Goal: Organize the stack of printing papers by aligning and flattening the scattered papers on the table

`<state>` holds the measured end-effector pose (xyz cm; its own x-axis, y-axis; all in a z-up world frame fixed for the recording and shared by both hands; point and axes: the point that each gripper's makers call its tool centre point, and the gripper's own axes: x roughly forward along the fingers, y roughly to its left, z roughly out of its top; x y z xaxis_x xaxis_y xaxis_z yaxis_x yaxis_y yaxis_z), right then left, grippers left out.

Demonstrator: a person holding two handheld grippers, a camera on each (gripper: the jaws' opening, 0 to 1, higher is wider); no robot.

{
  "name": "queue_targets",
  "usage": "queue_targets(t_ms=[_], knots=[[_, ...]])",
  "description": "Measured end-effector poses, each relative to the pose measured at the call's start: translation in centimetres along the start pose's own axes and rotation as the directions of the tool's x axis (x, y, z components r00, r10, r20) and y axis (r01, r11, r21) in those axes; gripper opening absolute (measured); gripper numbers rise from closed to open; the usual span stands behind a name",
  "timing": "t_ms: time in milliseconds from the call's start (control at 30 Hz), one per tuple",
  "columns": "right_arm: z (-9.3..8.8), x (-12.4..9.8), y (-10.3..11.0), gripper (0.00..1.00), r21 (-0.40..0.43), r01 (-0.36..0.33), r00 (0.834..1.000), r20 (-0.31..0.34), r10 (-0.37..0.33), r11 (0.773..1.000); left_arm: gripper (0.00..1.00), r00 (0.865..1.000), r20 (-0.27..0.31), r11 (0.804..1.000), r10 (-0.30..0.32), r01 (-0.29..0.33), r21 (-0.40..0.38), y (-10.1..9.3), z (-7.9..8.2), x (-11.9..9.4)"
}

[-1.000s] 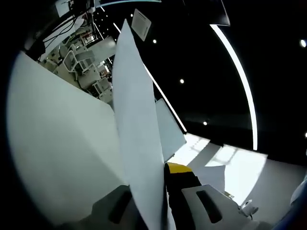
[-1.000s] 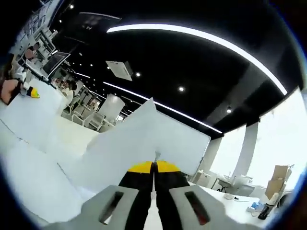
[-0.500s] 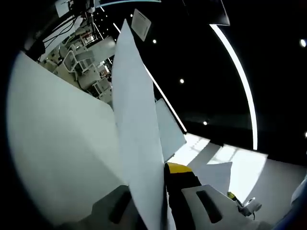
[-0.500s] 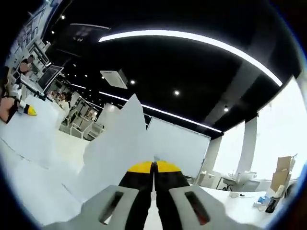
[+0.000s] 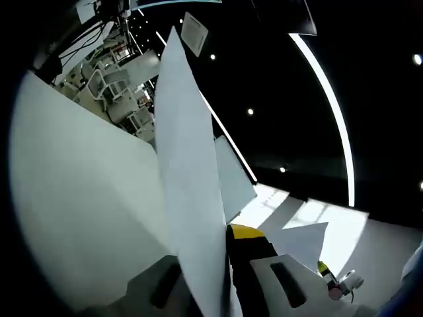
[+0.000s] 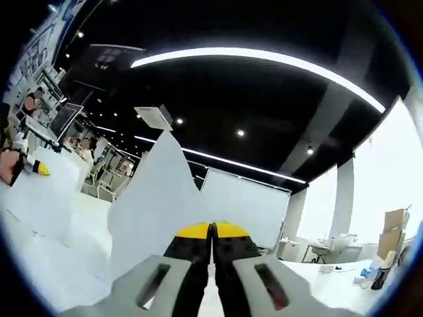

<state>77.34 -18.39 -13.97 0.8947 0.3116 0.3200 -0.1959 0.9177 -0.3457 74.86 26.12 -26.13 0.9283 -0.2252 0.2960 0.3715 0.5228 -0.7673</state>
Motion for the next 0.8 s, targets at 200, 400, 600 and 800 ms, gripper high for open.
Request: queue_targets(t_ms=[200, 400, 600, 800], knots=[[1.3, -0.2, -0.1, 0.00, 0.020, 0.001, 1.000, 0.023, -0.001, 1.000, 0.07, 1.000, 0.001, 1.000, 0.001, -0.001, 0.000, 0.1, 0.0, 0.0], [2.8, -0.4, -0.5, 0.00, 0.054, 0.001, 0.999, 0.053, -0.004, 0.999, 0.07, 1.000, 0.001, 1.000, 0.000, 0.000, -0.001, 0.0, 0.0, 0.0], [4.6, -0.9, -0.7, 0.00, 0.039, 0.013, 0.996, 0.091, -0.016, 0.999, 0.07, 1.000, 0.001, 1.000, 0.000, 0.000, -0.002, 0.1, 0.0, 0.0], [6.1, -1.2, -0.7, 0.00, 0.043, 0.009, 0.992, 0.125, -0.014, 0.999, 0.07, 1.000, 0.001, 1.000, 0.000, 0.000, -0.002, 0.0, -0.1, 0.0]])
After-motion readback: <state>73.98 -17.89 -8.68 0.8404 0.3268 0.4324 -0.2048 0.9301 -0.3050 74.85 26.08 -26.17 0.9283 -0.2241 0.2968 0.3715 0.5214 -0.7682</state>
